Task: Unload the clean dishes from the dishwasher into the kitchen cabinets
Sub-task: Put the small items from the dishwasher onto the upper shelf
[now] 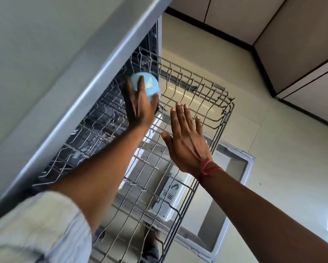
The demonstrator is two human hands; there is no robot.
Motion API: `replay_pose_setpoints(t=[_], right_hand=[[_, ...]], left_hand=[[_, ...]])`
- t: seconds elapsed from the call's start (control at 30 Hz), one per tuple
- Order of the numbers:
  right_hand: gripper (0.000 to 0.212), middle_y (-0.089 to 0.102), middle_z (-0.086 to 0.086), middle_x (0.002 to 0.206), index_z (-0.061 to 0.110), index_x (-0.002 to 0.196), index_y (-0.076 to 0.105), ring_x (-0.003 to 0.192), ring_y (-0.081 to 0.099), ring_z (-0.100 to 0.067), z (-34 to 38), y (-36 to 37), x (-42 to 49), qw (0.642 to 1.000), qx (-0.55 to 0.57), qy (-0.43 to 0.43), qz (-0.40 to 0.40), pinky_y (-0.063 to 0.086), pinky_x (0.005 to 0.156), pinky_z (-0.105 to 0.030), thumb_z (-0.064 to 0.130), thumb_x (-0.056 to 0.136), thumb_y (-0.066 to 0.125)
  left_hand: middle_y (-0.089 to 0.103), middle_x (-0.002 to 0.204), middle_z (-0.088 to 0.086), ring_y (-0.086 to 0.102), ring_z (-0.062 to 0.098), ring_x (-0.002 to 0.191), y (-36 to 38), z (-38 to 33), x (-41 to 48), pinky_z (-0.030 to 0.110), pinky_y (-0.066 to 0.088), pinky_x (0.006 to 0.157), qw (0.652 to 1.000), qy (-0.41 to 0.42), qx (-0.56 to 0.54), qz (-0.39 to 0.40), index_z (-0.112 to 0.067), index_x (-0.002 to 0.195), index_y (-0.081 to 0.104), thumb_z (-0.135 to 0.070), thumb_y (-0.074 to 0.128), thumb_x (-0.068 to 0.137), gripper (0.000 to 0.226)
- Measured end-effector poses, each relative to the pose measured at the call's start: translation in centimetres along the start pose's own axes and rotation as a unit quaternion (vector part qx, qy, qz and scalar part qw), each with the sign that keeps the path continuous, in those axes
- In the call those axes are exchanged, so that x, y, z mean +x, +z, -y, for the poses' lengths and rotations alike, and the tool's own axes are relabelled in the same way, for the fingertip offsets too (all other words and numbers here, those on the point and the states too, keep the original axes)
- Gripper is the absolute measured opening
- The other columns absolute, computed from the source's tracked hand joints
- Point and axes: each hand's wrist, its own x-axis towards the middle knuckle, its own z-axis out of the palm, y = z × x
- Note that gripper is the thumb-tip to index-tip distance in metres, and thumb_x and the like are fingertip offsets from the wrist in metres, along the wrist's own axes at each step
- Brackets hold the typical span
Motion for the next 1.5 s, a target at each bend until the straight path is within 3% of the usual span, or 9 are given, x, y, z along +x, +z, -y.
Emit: replay_pose_setpoints(t=[0.23,0.43,0.67,0.77,0.97,1.13,1.2,1.33,1.5], right_hand=[[0.069,-0.017,-0.007,0.16,0.01,0.154,-0.007,0.147,-0.02,-0.024,1.7,-5.6,-3.2,1.0,0.001,-0.014,0.001,0.005,0.121,-0.053,0.051,0.101,0.011],[0.074,-0.019,0.002,0.16,0.016,0.155,-0.008,0.147,-0.021,-0.013,5.0,-12.9,-10.6,0.994,0.086,-0.063,-0.022,0.003,0.123,-0.045,0.057,0.098,0.014],[0.093,-0.004,0.007,0.162,0.023,0.155,-0.004,0.149,-0.005,-0.006,11.0,-22.3,-23.2,0.967,0.146,-0.208,-0.035,0.013,0.123,-0.041,0.075,0.087,0.03],[0.099,0.002,0.006,0.163,0.021,0.156,0.0,0.148,-0.001,-0.004,15.3,-26.4,-28.0,0.95,0.134,-0.282,-0.026,0.015,0.122,-0.037,0.079,0.083,0.033],[0.097,0.017,0.009,0.161,0.026,0.155,0.007,0.146,0.019,-0.005,27.7,-32.6,-34.9,0.884,0.133,-0.449,0.004,0.02,0.12,-0.029,0.074,0.082,0.048],[0.094,0.012,0.015,0.16,0.027,0.155,0.006,0.147,0.011,-0.002,37.4,-34.7,-38.5,0.828,0.136,-0.544,-0.003,0.016,0.121,-0.029,0.074,0.083,0.044],[0.093,0.009,0.014,0.161,0.028,0.155,0.003,0.147,0.008,-0.001,46.5,-35.0,-42.0,0.779,0.11,-0.617,0.004,0.016,0.121,-0.033,0.075,0.084,0.041],[0.088,0.002,0.017,0.159,0.028,0.155,-0.001,0.142,-0.001,0.006,53.2,-35.0,-44.1,0.733,0.152,-0.661,-0.043,0.007,0.119,-0.023,0.072,0.087,0.035],[0.076,-0.003,0.019,0.158,0.028,0.155,0.001,0.143,-0.005,0.006,66.5,-33.6,-49.1,0.666,0.16,-0.726,-0.061,0.008,0.12,-0.024,0.064,0.093,0.027]], left_hand=[[0.032,0.151,0.026,0.037,0.038,0.136,-7.8,-4.5,-11.4,0.044,0.048,0.097,0.996,0.067,-0.049,0.028,-0.009,0.142,0.045,-0.043,0.065,0.088,0.067],[0.047,0.137,0.021,0.053,0.027,0.12,-19.6,-10.2,-19.4,0.021,0.051,0.086,0.99,0.113,-0.082,-0.01,-0.002,0.133,0.054,-0.059,0.037,0.095,0.07],[0.048,0.139,0.023,0.053,0.034,0.124,-34.9,-14.7,-30.4,0.043,0.057,0.088,0.989,0.121,-0.055,-0.057,-0.002,0.138,0.049,-0.051,0.07,0.081,0.078],[0.046,0.142,0.019,0.05,0.032,0.128,-41.7,-15.8,-36.0,0.045,0.056,0.09,0.985,0.119,-0.036,-0.12,-0.007,0.138,0.05,-0.058,0.066,0.081,0.079],[0.041,0.147,0.01,0.049,0.024,0.129,-54.8,-14.8,-45.6,0.034,0.054,0.094,0.966,0.07,0.04,-0.247,-0.017,0.143,0.045,-0.069,0.053,0.084,0.079],[0.047,0.142,0.016,0.05,0.026,0.125,-64.0,-13.0,-50.0,0.038,0.055,0.092,0.937,0.018,0.11,-0.331,-0.009,0.138,0.051,-0.065,0.056,0.082,0.079],[0.047,0.143,0.017,0.048,0.026,0.126,-70.9,-10.4,-54.7,0.041,0.054,0.093,0.907,-0.028,0.136,-0.398,-0.009,0.138,0.052,-0.059,0.061,0.079,0.078],[0.044,0.145,0.021,0.05,0.035,0.127,-76.7,-8.2,-57.2,0.041,0.051,0.095,0.896,-0.055,0.183,-0.401,-0.008,0.14,0.048,-0.048,0.075,0.075,0.081],[0.029,0.156,0.008,0.038,0.023,0.138,-87.1,-1.4,-61.8,0.031,0.042,0.105,0.864,-0.121,0.204,-0.445,-0.02,0.15,0.033,-0.052,0.071,0.08,0.086]])
